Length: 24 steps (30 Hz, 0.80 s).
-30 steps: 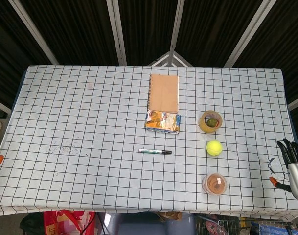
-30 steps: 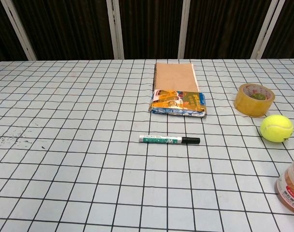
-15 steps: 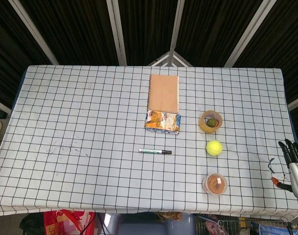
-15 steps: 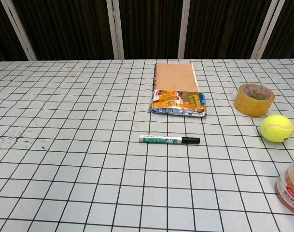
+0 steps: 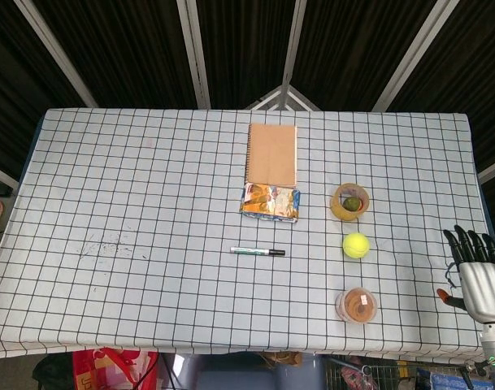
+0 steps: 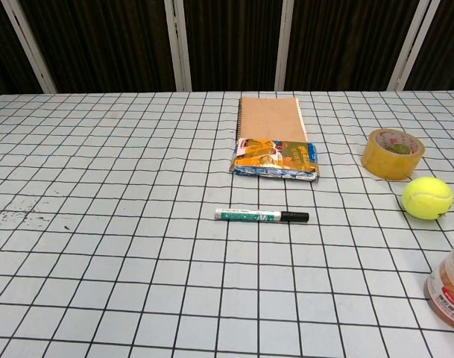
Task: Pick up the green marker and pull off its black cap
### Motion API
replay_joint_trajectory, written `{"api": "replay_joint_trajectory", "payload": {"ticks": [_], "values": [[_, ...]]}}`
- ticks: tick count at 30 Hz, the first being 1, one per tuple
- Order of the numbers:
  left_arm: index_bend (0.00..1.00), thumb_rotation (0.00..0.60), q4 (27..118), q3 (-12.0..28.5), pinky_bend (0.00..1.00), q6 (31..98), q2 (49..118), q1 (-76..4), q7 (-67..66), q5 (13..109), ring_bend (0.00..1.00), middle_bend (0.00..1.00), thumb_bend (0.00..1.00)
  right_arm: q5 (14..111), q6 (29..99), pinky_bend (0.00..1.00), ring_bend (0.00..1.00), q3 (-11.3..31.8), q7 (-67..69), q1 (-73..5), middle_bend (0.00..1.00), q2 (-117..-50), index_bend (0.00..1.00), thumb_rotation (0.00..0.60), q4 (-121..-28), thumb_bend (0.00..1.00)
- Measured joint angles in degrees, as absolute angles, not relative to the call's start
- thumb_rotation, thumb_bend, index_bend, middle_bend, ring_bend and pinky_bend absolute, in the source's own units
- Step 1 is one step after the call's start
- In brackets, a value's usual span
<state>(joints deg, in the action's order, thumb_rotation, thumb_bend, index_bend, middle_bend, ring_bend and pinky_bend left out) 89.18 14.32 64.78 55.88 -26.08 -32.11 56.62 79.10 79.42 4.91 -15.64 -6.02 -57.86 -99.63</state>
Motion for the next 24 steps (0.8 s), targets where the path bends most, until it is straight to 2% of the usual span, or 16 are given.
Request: {"api": "replay_joint_trajectory", "payload": {"ticks": [5, 9, 12, 17, 24], "values": [[0.0, 0.6, 82.9, 17.1, 0.0, 61.7, 62.1, -34.3, -40.9, 47.6, 0.0, 0.0, 0.39, 76.6, 78.4, 0.0, 0.0, 5.3, -19.8, -6.8, 0.0, -57.8, 0.0, 0.6, -101.9, 0.08], [0.0, 0.6, 75.9, 19.8, 0.0, 58.9, 67.9, -40.4, -43.0, 41.1, 0.0, 0.0, 0.39, 74.3, 77.9, 0.0, 0.0, 5.9, -22.3, -7.5, 0.0, -57.9, 0.0, 0.6, -103.9, 0.08], [0.0, 0.6, 72.6, 21.2, 0.0, 56.2, 71.7, -44.7, -42.6, 40.0, 0.0, 0.0, 0.39, 73.1, 77.5, 0.0, 0.0, 6.2, -23.7, -8.0, 0.0, -58.4, 0.0, 0.6, -104.5, 0.08], [0.0, 0.6, 70.3, 20.1, 0.0, 53.7, 74.8, -48.6, -42.1, 46.0, 0.0, 0.0, 0.39, 71.2, 76.8, 0.0, 0.0, 5.9, -25.6, -8.5, 0.0, -59.7, 0.0, 0.6, -104.3, 0.08], [0.0, 0.6, 64.2, 14.6, 0.03, 52.4, 80.3, -54.2, -37.7, 66.5, 0.0, 0.0, 0.39, 69.0, 76.7, 0.0, 0.0, 5.9, -25.9, -8.6, 0.0, -61.0, 0.0, 0.6, -103.3, 0.08]]}}
